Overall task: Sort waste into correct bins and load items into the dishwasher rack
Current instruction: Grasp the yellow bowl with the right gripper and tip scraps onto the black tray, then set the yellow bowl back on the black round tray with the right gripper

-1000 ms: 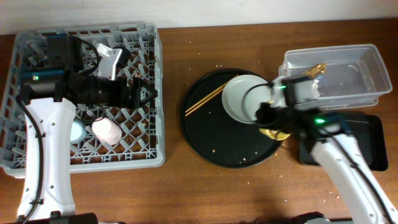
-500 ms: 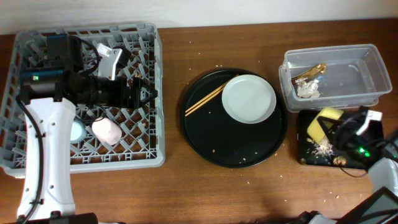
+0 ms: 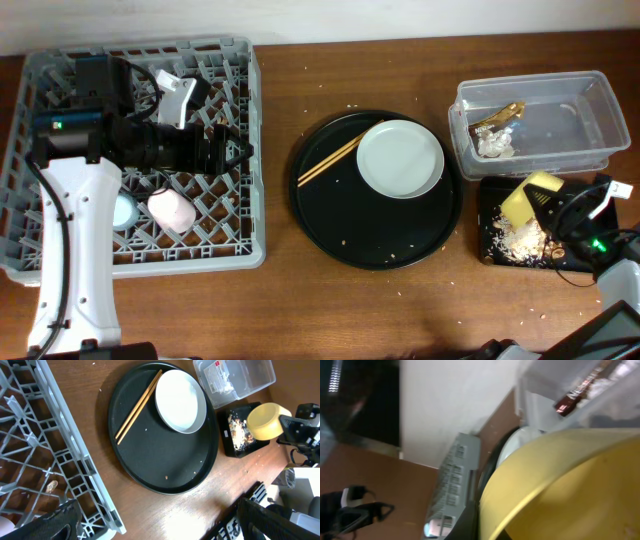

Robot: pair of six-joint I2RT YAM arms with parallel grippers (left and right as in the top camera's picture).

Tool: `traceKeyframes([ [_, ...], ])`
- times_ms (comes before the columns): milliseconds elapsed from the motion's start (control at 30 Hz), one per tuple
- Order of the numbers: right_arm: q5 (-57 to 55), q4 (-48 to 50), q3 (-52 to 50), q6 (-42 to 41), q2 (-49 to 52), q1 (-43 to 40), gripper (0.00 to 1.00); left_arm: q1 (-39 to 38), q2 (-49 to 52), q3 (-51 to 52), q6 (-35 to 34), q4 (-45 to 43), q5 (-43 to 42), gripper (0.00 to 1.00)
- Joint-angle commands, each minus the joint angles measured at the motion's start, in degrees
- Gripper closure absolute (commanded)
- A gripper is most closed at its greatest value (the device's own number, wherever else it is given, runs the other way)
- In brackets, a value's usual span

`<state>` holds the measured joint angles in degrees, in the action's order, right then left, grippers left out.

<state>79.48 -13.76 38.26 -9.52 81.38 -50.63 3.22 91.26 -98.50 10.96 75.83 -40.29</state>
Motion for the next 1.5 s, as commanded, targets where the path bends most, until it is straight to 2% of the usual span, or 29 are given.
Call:
traceKeyframes([
  [0, 4.59, 1.22, 0.22, -1.03, -0.68, 0.87, 0.96, 0.24, -1.18, -1.09, 1.16, -0.09, -0.2, 0.01],
  [33, -10.01, 1.49, 0.22, -5.4, -0.61, 1.6, 0.96, 0.24, -1.18, -1.09, 1.16, -0.09, -0.2, 0.01],
  [67, -2.14, 0.5, 0.22, -7.82, -0.55, 1.51, 0.96, 0.24, -1.18, -1.09, 1.16, -0.09, -0.2, 0.01],
  [100, 5.38, 1.77, 0.22, -4.44, -0.87, 2.12, 0.96, 0.24, -1.18, -1.09, 1.16, -0.09, -0.2, 0.01],
  [133, 0.79, 1.97, 0.22, -4.87, -1.79, 3.41, 0.96, 0.24, -1.18, -1.09, 1.16, -0.09, -0.2, 0.01],
  [167, 1.05, 1.79, 0.31, -7.48, -3.26, 4.31, 0.96, 0.24, -1.18, -1.09, 1.16, -0.09, -0.2, 0.01],
  [233, 1.42, 2.23, 0.57, -7.5, -9.64, 7.21, 0.96, 0.24, -1.18, -1.09, 1.16, -0.09, -0.2, 0.01],
  [300, -3.76, 0.9, 1.07, -9.51, -17.25, 12.41, 0.96, 0.24, -1.18, -1.09, 1.16, -0.09, -0.2, 0.01],
  [367, -21.07, -6.97, 1.07, -8.9, -25.59, 25.22, 0.96, 0.24, -1.18, -1.09, 1.16, -0.11, -0.2, 0.01],
  [467, -53.44, -19.5, 1.07, -4.5, -27.78, 55.8, 0.96, 0.24, -1.18, -1.09, 1.16, -0.09, -0.2, 0.01],
  [533, -67.87, -19.15, 1.42, -4.26, -22.14, 74.97, 0.96, 0.24, -1.18, -1.09, 1.16, -0.09, -0.2, 0.01],
  [633, -79.78, -18.12, 5.97, -4.22, -6.45, 86.71, 0.96, 0.24, -1.18, -1.09, 1.16, -0.09, -0.2, 0.01],
  [700, -80.81, -18.21, 11.58, -1.16, 4.87, 86.95, 0.96, 0.24, -1.18, -1.09, 1.16, -0.09, -0.2, 0.01],
  [767, -80.76, -20.04, 17.09, 1.18, 10.71, 87.01, 0.96, 0.24, -1.18, -1.09, 1.16, -0.09, -0.2, 0.01],
  [800, -79.89, -20.83, 18.64, 1.2, 11.26, 87.01, 0.88, 0.24, -1.18, -1.09, 1.16, -0.09, -0.2, 0.01],
  [833, -76.91, -22.43, 20.39, 2.19, 11.08, 87.01, 0.6, 0.24, -1.18, -1.09, 1.16, -0.09, -0.2, 0.01],
  [867, -75.14, -26.08, 23.43, 2.67, 10.73, 87.01, 0.48, 0.24, -1.18, -1.09, 1.16, -0.09, -0.2, 0.01],
  [900, -74.82, -29.24, 26.16, 2.62, 10.19, 86.99, 0.46, 0.24, -1.18, -1.09, 1.16, -0.09, -0.2, 0.01],
  [967, -75.06, -37.2, 34.95, -0.11, 8.96, 86.51, 0.45, 0.24, -1.18, -1.09, 1.16, -0.09, -0.2, 0.01],
  [1033, -75.69, -37.59, 41.2, -3.23, 8.96, 83.23, 0.47, 0.24, -1.18, -1.09, 1.16, -0.09, -0.2, 0.01],
  [1133, -76.32, -30.12, 41.03, -3.19, 12.57, 77.68, 0.57, 0.24, -1.18, -1.09, 1.16, -0.09, -0.2, 0.01],
  [1233, -76.3, -24.9, 41.05, -2.43, 22.25, 76.11, 0.62, 0.24, -1.18, -1.09, 1.16, -0.11, -0.2, 0.01],
  [1300, -79.69, -23.74, 41.05, -0.81, 29.18, 76.26, 0.66, 0.24, -1.18, -1.09, 1.16, -0.09, -0.2, 0.01],
  [1467, -81.53, -23.76, 41.03, -0.87, 33.77, 76.15, 0.68, 0.24, -1.18, -1.09, 1.16, -0.09, -0.2, 0.01],
])
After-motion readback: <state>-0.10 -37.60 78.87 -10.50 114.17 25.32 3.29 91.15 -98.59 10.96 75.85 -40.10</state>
